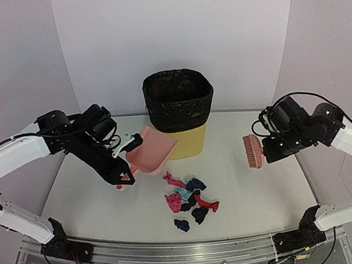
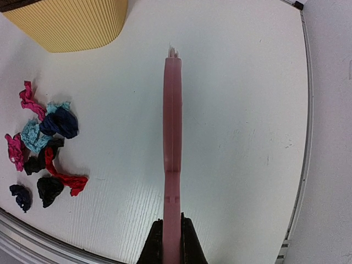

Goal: Sweep away the paper scraps from the table

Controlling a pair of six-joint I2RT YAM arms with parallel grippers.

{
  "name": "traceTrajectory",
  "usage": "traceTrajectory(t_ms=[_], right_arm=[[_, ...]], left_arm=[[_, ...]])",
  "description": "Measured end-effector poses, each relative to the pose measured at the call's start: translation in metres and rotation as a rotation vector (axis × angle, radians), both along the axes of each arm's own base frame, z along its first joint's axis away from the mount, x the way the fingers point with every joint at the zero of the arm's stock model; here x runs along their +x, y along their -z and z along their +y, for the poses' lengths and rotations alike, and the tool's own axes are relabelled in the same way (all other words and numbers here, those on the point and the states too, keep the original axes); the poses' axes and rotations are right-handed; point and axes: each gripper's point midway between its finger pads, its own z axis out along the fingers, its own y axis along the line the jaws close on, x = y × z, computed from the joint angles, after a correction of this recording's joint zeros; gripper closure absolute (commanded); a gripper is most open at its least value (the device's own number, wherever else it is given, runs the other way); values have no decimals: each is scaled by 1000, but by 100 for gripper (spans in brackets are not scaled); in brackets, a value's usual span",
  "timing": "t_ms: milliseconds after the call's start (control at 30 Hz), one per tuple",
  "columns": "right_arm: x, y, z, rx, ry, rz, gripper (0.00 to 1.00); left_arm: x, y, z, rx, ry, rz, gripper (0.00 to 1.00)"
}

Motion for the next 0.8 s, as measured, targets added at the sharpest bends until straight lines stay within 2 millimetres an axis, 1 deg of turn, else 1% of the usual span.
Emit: traceTrajectory(t_ms=[100,200,267,400,500,633,800], right_arm=[[0,1,0,-2,-3,2,100],[0,1,0,-5,-8,1,100],[0,1,0,-9,-13,0,100],[1,0,-2,-26,-17,-7,100],[3,1,-4,-41,-9,-15,100],[8,0,-10,-79,16,-39,100],[16,-1,-18,-135,52,-70,100]], left_arm=[[8,23,-14,52,48,14,100],[18,34,-32,54,123,-15,100],[26,36,-46,41,180,-56,100],[47,29,-79,20,304,-148,100],[57,31,-97,33,388,-212,100],[56,41,-109,80,548,-270,100],[48,41,-129,118,795,-340,100]])
